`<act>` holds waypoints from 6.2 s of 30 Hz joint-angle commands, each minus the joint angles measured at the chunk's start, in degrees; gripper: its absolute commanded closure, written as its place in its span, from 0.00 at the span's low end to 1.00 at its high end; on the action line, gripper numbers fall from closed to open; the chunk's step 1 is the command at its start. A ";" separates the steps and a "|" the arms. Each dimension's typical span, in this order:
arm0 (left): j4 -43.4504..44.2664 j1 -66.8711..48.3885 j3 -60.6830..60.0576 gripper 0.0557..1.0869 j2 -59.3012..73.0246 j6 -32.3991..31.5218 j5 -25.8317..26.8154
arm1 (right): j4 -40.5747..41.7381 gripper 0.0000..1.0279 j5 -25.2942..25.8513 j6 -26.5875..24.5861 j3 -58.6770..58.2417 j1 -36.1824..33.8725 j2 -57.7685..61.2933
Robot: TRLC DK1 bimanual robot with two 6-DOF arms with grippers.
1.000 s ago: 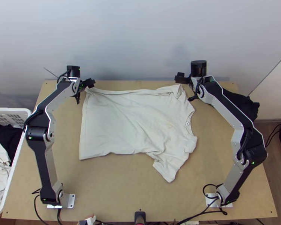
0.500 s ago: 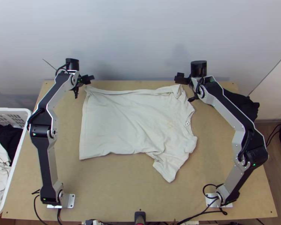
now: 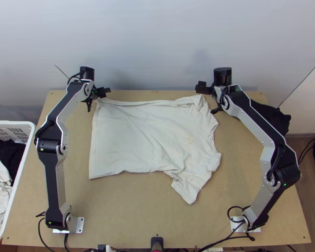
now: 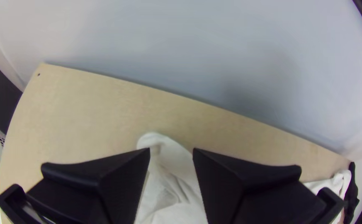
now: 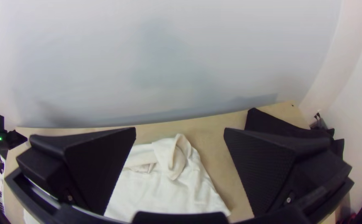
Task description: Fold the t-shirt
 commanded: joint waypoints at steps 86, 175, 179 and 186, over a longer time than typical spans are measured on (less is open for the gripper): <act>14.19 0.17 -0.58 0.96 -5.58 7.57 -5.09 | -4.32 0.97 -4.12 -6.99 35.29 -5.19 27.76; 4.96 -4.14 -80.39 0.07 -75.46 -0.86 0.98 | -7.66 0.03 -12.82 -4.80 -37.30 -0.97 -36.93; 1.18 -7.30 -83.81 0.07 -77.04 -1.83 2.03 | -8.98 0.03 -12.82 -4.80 -38.01 -0.88 -38.60; -0.32 -10.55 -86.54 0.11 -76.86 -3.76 2.03 | -11.17 0.03 -12.82 -4.71 -39.06 -0.88 -41.32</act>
